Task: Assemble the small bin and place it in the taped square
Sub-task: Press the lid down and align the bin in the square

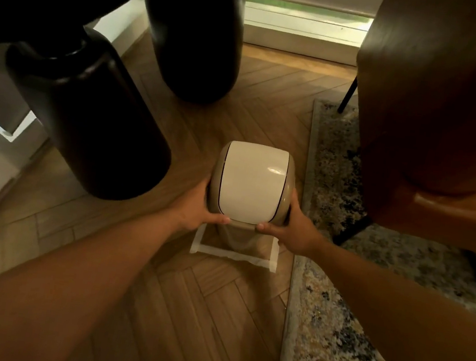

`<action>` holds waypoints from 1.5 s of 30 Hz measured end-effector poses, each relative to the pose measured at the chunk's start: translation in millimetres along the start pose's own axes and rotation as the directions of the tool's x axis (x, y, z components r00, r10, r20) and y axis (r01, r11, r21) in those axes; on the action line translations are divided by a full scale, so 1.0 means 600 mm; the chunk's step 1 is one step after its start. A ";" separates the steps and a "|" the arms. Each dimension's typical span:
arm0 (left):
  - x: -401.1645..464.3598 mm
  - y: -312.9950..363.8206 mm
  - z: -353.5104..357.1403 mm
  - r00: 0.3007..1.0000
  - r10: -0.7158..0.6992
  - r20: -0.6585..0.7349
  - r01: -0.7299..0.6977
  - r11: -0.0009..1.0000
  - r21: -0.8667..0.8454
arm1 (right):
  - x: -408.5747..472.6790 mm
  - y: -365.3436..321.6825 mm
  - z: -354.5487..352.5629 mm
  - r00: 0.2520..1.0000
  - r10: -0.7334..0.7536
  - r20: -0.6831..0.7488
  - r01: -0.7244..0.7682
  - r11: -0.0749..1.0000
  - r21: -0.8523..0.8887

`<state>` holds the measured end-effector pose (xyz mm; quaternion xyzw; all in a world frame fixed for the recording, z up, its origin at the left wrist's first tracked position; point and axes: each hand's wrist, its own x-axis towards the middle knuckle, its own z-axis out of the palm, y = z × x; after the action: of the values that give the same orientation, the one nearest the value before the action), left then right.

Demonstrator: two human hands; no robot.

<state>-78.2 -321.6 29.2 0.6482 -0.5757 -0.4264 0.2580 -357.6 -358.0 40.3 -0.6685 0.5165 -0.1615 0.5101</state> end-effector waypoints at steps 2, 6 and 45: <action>0.004 0.000 -0.001 1.000 0.004 -0.006 -0.004 1.000 -0.023 | 0.008 -0.002 -0.004 1.000 -0.006 0.005 0.006 1.000 -0.004; 0.019 0.005 -0.004 1.000 -0.005 0.007 0.005 1.000 -0.024 | 0.020 -0.006 -0.010 0.999 0.029 0.014 -0.029 1.000 0.007; 0.016 0.017 0.005 0.982 0.136 -0.134 -0.105 0.971 0.216 | 0.022 -0.001 0.002 0.953 -0.256 -0.160 0.185 0.914 -0.362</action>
<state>-86.4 -332.5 33.9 0.6651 -0.6348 -0.2984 0.2562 -351.2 -368.9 36.2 -0.7811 0.5072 -0.1933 0.3086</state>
